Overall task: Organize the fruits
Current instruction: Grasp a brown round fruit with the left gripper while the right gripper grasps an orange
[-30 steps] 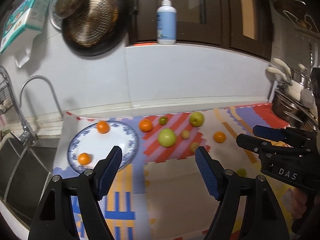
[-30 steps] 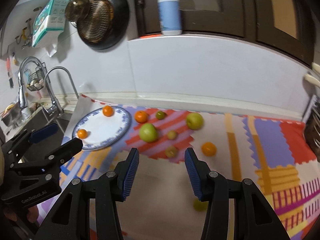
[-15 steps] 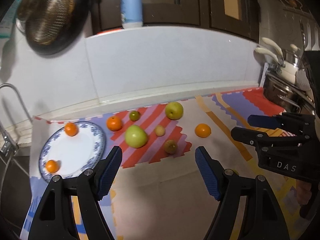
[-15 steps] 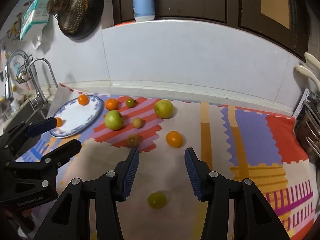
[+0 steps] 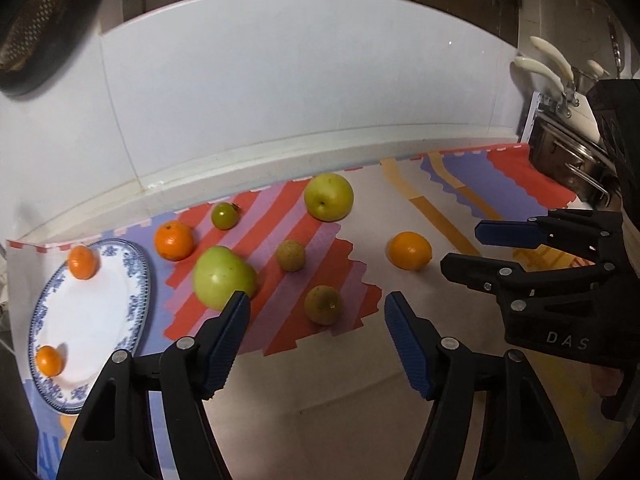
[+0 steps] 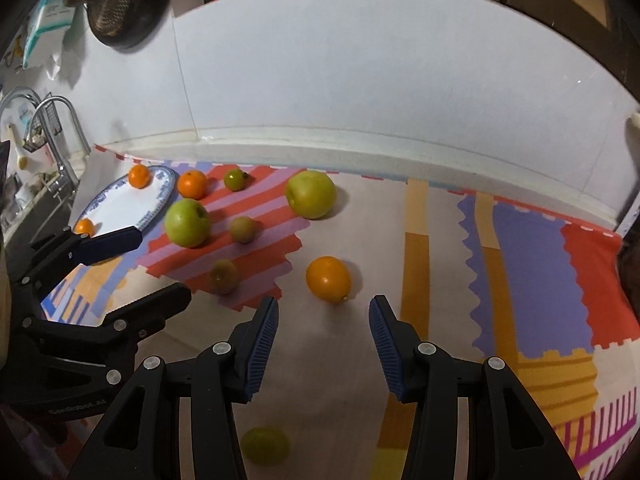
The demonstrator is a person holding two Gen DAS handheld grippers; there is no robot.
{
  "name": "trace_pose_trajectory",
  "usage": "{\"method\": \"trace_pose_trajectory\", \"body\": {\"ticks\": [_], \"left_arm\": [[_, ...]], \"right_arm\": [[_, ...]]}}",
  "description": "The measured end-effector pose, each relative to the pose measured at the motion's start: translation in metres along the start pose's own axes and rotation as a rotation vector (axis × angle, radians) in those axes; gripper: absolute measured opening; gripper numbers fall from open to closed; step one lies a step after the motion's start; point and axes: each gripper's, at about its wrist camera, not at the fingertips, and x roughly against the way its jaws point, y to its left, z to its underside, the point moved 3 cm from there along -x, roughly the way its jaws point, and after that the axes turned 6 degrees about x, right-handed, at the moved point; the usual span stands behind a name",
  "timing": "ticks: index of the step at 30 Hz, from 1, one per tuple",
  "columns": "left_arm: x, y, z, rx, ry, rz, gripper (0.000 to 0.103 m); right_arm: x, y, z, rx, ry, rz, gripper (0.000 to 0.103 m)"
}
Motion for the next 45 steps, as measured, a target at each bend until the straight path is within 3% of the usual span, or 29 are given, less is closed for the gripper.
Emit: {"method": "trace_pose_trajectory", "body": {"ticks": [10, 17, 20, 26, 33, 45], "left_arm": [[-0.032, 0.001, 0.002, 0.002, 0.080, 0.005, 0.060], [-0.045, 0.000, 0.003, 0.015, 0.110, 0.028, 0.051], [-0.049, 0.000, 0.003, 0.014, 0.121, 0.032, 0.042], [-0.054, 0.001, 0.003, 0.028, 0.153, 0.041, 0.032], [-0.051, 0.004, 0.001, 0.043, 0.145, 0.043, 0.029], [-0.011, 0.004, -0.012, 0.046, 0.054, 0.041, 0.029]], "right_arm": [[-0.040, -0.009, -0.005, 0.002, 0.059, -0.033, 0.048], [-0.052, -0.010, -0.008, 0.011, 0.067, -0.039, 0.048], [-0.056, -0.009, -0.009, 0.013, 0.071, -0.041, 0.048], [-0.061, -0.006, -0.010, 0.024, 0.082, -0.040, 0.038], [-0.060, -0.003, -0.009, 0.044, 0.077, -0.030, 0.036], [-0.025, 0.005, -0.020, 0.040, 0.000, -0.036, 0.036]]}}
